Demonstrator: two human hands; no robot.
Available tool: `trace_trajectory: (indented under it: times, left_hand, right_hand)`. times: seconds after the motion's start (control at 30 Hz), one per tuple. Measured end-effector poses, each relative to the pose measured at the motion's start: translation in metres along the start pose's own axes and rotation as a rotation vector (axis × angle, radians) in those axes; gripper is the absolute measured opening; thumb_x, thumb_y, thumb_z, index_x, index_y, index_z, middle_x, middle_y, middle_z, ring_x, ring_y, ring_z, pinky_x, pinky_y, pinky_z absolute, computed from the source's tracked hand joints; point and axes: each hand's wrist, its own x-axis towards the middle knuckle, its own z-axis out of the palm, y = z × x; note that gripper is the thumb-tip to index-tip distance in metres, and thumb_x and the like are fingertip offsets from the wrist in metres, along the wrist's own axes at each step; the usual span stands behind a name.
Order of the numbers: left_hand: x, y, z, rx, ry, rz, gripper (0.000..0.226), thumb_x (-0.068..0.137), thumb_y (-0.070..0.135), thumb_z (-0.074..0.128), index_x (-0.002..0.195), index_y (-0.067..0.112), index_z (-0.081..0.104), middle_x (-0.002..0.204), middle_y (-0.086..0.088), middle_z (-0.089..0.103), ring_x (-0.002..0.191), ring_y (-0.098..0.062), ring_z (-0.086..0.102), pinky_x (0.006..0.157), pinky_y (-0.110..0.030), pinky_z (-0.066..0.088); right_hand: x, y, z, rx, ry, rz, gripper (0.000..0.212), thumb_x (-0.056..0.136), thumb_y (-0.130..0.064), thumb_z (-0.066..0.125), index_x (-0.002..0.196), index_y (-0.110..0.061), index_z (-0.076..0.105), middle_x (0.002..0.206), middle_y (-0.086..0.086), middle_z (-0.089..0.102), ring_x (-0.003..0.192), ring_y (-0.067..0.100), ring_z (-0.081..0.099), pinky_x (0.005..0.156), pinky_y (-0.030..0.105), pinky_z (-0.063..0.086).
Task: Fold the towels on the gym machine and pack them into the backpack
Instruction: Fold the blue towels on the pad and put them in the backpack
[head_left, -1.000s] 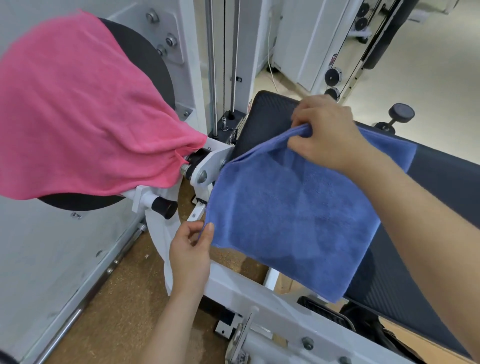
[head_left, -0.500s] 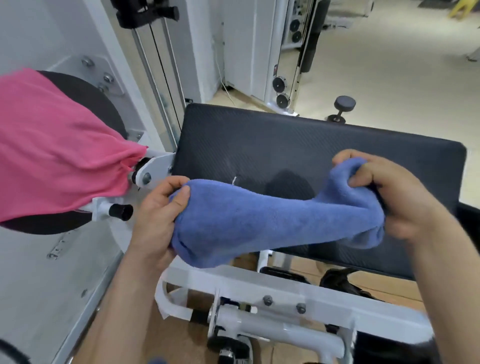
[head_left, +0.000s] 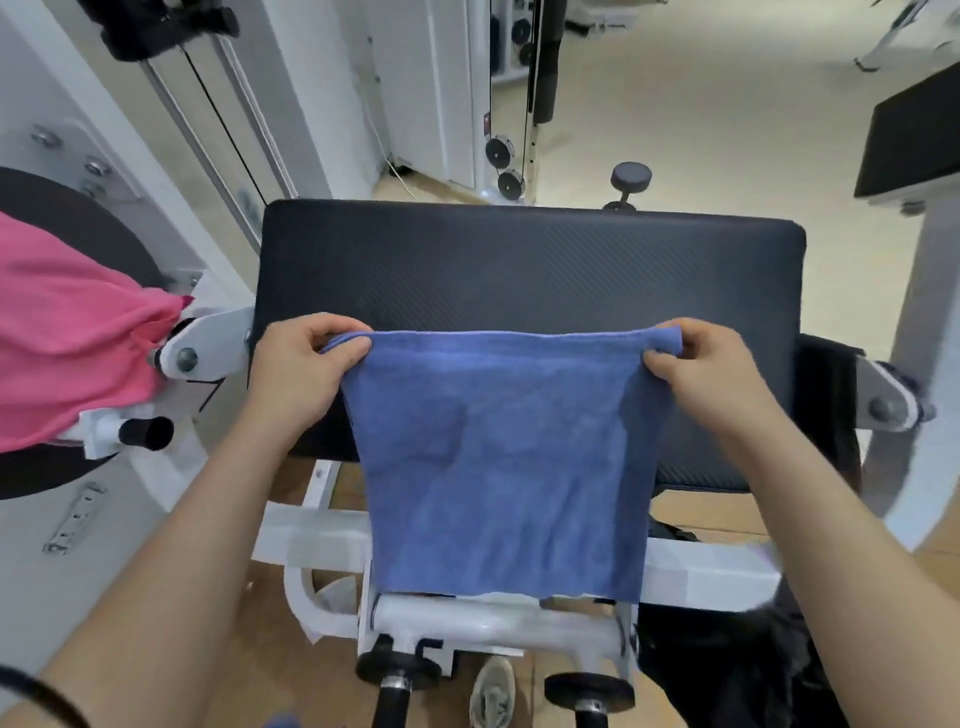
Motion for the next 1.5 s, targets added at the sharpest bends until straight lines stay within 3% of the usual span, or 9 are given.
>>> trace_trajectory:
  times: [0.2, 0.4, 0.5, 0.6, 0.7, 0.8, 0.97, 1.2, 1.5]
  left_hand:
    - [0.085, 0.015, 0.023, 0.078, 0.172, 0.037, 0.007, 0.083, 0.023, 0.073, 0.089, 0.020, 0.075, 0.083, 0.005, 0.070, 0.079, -0.010, 0.063, 0.074, -0.024, 0.048]
    - [0.143, 0.018, 0.040, 0.096, 0.204, 0.077, 0.015, 0.089, 0.019, 0.063, 0.098, 0.017, 0.076, 0.086, 0.006, 0.067, 0.083, -0.007, 0.060, 0.077, -0.018, 0.043]
    - [0.161, 0.021, 0.045, 0.064, 0.260, 0.052, 0.016, 0.086, 0.023, 0.068, 0.099, 0.018, 0.076, 0.084, 0.007, 0.067, 0.080, -0.005, 0.059, 0.077, -0.017, 0.045]
    - [0.176, 0.021, 0.049, 0.014, 0.292, 0.042, 0.016, 0.083, 0.026, 0.070, 0.097, 0.020, 0.075, 0.086, 0.008, 0.069, 0.080, -0.002, 0.061, 0.080, -0.018, 0.050]
    - [0.184, 0.019, 0.056, -0.015, 0.333, 0.032, 0.020, 0.081, 0.028, 0.070, 0.099, 0.020, 0.072, 0.087, 0.008, 0.070, 0.080, -0.003, 0.063, 0.083, -0.021, 0.051]
    - [0.173, 0.017, 0.063, 0.012, 0.384, 0.090, 0.025, 0.082, 0.028, 0.066, 0.107, 0.022, 0.065, 0.091, 0.006, 0.063, 0.080, -0.010, 0.059, 0.084, -0.023, 0.048]
    - [0.089, -0.005, 0.058, -0.013, 0.390, 0.059, 0.018, 0.085, 0.029, 0.064, 0.103, 0.025, 0.059, 0.098, -0.001, 0.059, 0.066, -0.005, 0.049, 0.072, -0.024, 0.047]
    - [-0.046, -0.055, 0.058, 0.078, 0.145, -0.243, 0.014, 0.087, 0.027, 0.069, 0.097, 0.031, 0.059, 0.087, 0.004, 0.058, 0.071, -0.011, 0.055, 0.064, -0.026, 0.047]
    - [-0.058, -0.060, 0.063, -0.027, 0.162, -0.459, 0.012, 0.086, 0.037, 0.069, 0.084, 0.026, 0.064, 0.081, -0.007, 0.061, 0.072, -0.017, 0.056, 0.065, -0.034, 0.046]
  right_hand:
    - [0.067, -0.028, 0.003, -0.058, 0.033, 0.057, 0.014, 0.088, 0.000, 0.054, 0.088, -0.006, 0.067, 0.075, 0.005, 0.059, 0.064, 0.015, 0.052, 0.044, 0.018, 0.048]
    - [0.128, -0.048, 0.015, 0.178, 0.145, 0.163, 0.015, 0.085, -0.004, 0.060, 0.074, -0.014, 0.060, 0.077, 0.000, 0.056, 0.079, 0.017, 0.060, 0.063, 0.029, 0.060]
    - [0.143, -0.049, 0.020, 0.119, 0.254, 0.113, 0.010, 0.080, -0.014, 0.057, 0.071, -0.011, 0.058, 0.067, -0.002, 0.051, 0.069, 0.016, 0.054, 0.057, 0.031, 0.058]
    - [0.153, -0.048, 0.024, -0.031, 0.332, 0.005, 0.022, 0.077, -0.019, 0.054, 0.079, 0.002, 0.059, 0.063, 0.001, 0.054, 0.052, 0.009, 0.052, 0.064, 0.048, 0.060]
    - [0.159, -0.046, 0.029, -0.046, 0.373, -0.010, 0.019, 0.076, -0.021, 0.053, 0.081, -0.007, 0.065, 0.064, -0.004, 0.062, 0.051, 0.006, 0.061, 0.065, 0.049, 0.059]
    - [0.157, -0.046, 0.036, -0.198, 0.368, -0.059, 0.025, 0.076, -0.030, 0.049, 0.090, -0.016, 0.064, 0.082, 0.001, 0.068, 0.081, 0.024, 0.066, 0.076, 0.042, 0.055]
    - [0.120, -0.033, 0.031, -0.290, 0.399, -0.090, 0.054, 0.086, -0.036, 0.057, 0.136, -0.021, 0.044, 0.129, 0.007, 0.045, 0.104, 0.020, 0.053, 0.089, 0.033, 0.044]
    - [-0.004, 0.042, 0.028, -0.162, 0.222, 0.270, 0.009, 0.085, -0.031, 0.065, 0.089, -0.022, 0.064, 0.081, -0.007, 0.066, 0.082, 0.021, 0.062, 0.072, 0.036, 0.043]
    - [-0.039, 0.060, 0.037, -0.200, 0.051, 0.267, 0.014, 0.087, -0.025, 0.069, 0.077, -0.022, 0.059, 0.060, 0.003, 0.062, 0.045, 0.012, 0.063, 0.060, 0.038, 0.051]
